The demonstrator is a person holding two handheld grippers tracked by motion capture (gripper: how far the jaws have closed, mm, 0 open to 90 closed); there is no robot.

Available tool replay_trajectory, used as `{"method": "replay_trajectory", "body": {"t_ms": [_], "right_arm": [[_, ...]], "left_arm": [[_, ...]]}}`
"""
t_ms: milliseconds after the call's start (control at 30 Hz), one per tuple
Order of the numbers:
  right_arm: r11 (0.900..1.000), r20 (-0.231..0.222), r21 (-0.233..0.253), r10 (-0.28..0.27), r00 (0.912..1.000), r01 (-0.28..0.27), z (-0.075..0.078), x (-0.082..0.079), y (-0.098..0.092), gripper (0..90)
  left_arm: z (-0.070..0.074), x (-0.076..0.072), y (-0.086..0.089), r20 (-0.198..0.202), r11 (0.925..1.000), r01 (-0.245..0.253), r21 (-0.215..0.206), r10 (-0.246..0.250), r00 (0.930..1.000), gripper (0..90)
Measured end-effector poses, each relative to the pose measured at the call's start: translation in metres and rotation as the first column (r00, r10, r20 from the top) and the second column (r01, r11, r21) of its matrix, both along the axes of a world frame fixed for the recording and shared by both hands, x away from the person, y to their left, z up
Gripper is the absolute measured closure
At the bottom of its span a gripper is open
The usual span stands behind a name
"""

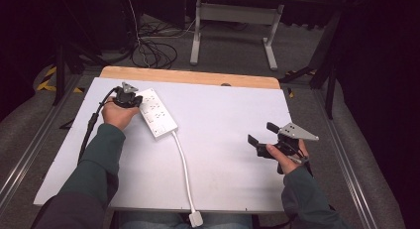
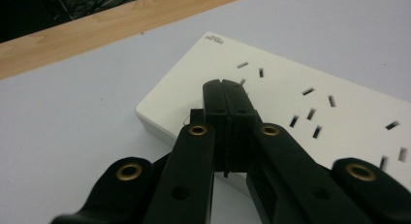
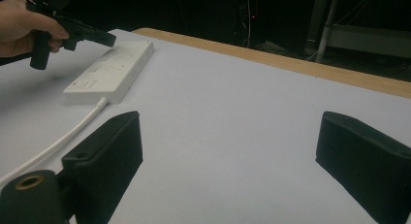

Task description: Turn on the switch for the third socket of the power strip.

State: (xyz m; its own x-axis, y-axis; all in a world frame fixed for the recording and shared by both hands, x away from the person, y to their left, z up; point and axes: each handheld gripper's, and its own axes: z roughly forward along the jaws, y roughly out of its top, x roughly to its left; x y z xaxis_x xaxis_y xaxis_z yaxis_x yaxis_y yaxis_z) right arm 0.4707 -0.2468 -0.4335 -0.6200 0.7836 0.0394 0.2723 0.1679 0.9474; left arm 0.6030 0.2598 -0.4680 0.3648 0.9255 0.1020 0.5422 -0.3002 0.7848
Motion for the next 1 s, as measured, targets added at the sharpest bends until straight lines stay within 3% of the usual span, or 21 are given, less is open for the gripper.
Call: {"method": "replay_trajectory", "body": {"t_ms": [167,667,867,1000], "right_arm": [[1.000,-0.001,0.003,-0.002,1.0000,0.002,0.0003,-0.0011,0.0002,10.0],[1.000,0.000,0.007,-0.006,1.0000,0.006,0.0003,-0.0019,0.0004,9.8],[1.000,0.004,0.009,-0.006,1.0000,0.006,0.0006,-0.0014,-0.0003,9.8],[1.000,0.002,0.008,-0.005,1.0000,0.005,0.0008,-0.0019,0.0004,9.8]], "left_arm": [[-0.0026,0.0003,-0.0031,-0.006,0.9998,0.008,0.020,-0.008,0.9999,89.9],[-0.0038,0.0004,-0.0029,-0.001,0.9998,0.004,0.017,-0.004,1.0000,89.9],[-0.0054,-0.0020,-0.0090,-0.004,0.9991,0.007,0.042,-0.007,1.0000,90.0],[-0.0066,-0.0027,-0.0074,0.002,0.9998,0.003,0.021,-0.003,1.0000,89.9]]}}
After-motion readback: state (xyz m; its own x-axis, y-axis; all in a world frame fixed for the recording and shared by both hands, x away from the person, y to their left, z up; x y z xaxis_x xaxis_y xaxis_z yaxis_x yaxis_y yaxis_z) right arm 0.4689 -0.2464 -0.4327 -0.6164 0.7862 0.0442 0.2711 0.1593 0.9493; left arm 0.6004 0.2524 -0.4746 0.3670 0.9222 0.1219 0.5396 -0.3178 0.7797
